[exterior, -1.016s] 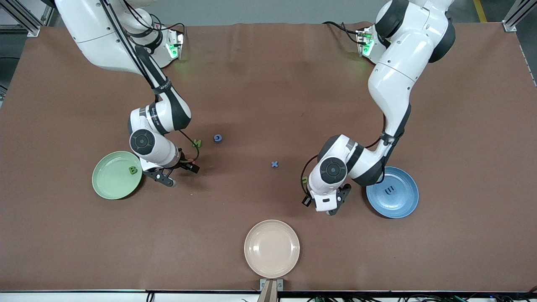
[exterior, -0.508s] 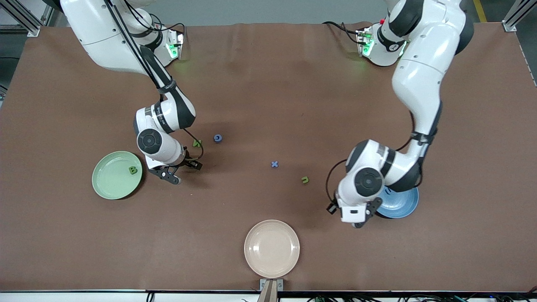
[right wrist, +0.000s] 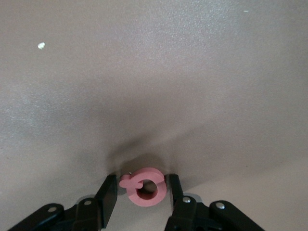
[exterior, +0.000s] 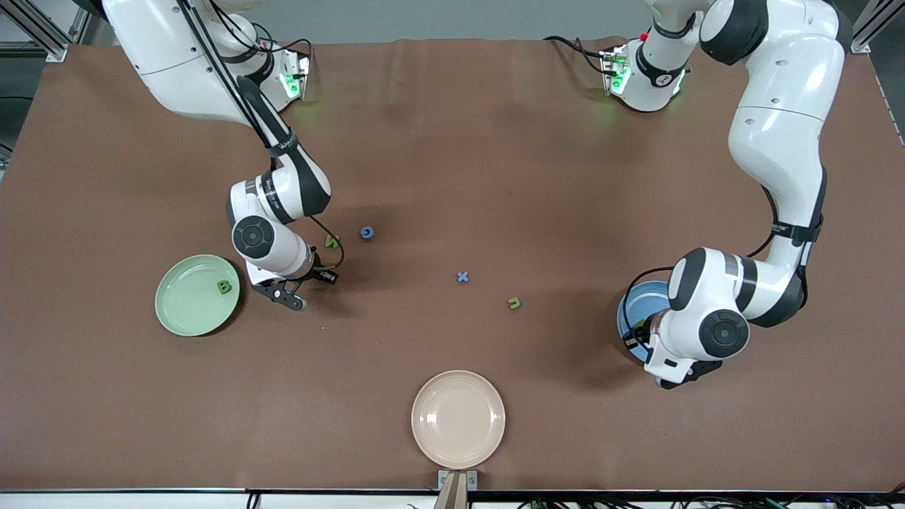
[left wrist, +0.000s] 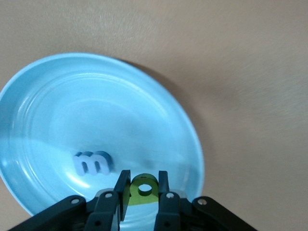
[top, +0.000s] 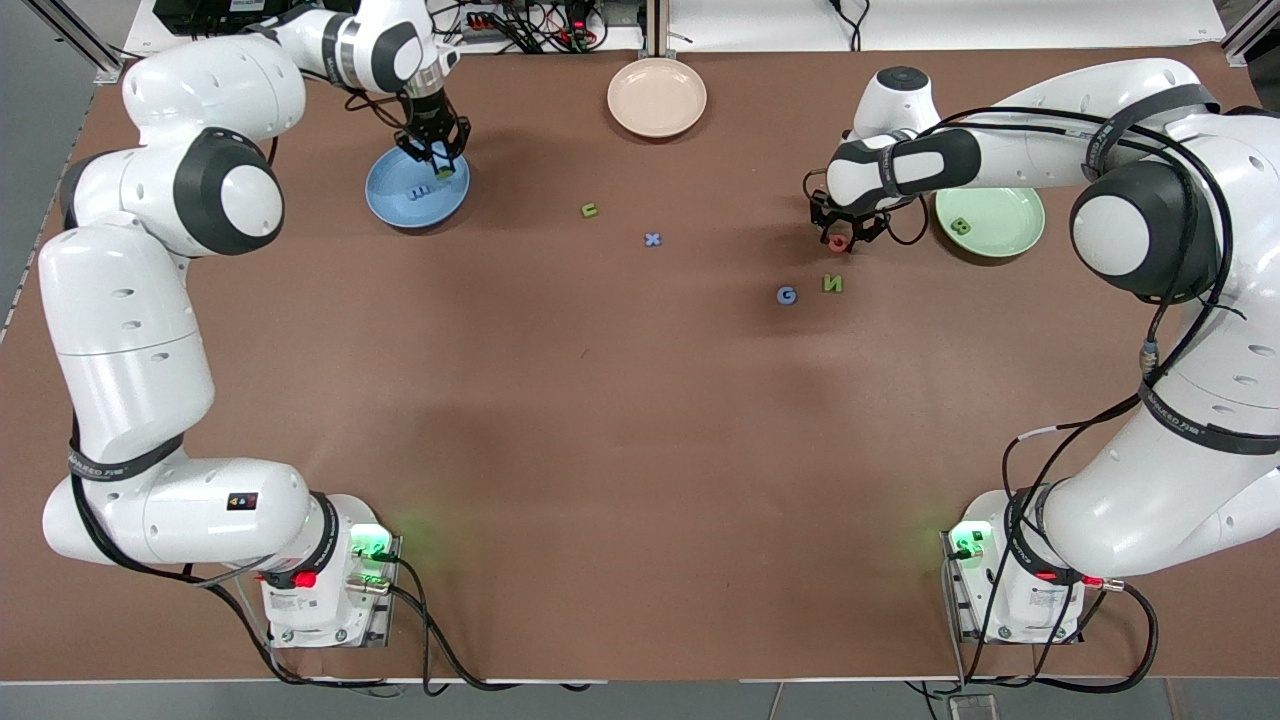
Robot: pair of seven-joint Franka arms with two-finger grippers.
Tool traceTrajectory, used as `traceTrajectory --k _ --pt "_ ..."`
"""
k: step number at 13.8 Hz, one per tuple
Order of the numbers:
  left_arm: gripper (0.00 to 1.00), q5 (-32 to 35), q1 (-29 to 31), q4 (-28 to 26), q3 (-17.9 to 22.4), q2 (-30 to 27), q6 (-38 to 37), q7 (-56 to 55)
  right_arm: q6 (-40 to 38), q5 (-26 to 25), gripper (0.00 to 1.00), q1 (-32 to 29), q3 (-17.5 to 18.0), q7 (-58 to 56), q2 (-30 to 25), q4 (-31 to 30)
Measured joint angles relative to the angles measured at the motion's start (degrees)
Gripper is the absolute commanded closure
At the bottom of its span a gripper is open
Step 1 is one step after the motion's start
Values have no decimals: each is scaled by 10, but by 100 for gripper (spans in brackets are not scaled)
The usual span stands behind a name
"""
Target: Sort upper and lower case letters into plates
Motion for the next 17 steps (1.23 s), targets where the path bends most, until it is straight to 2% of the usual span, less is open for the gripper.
traceTrajectory --k 1,6,11,14,17 --pt "0 0 0 -5 0 0 0 7 0 0 56 0 0 0 0 0" --pt "0 0 -12 -6 -16 -5 1 0 1 0 69 1 1 0 -1 1" --pt "0 0 -59 -7 -71 -29 -19 -122 -14 0 73 7 0 0 -2 4" --pt "0 0 -95 -17 -73 -26 2 -184 -127 -1 73 10 -3 -4 -22 52" --pt "2 0 -117 -40 -73 -10 95 -241 -212 -2 73 -26 -15 -93 -68 85"
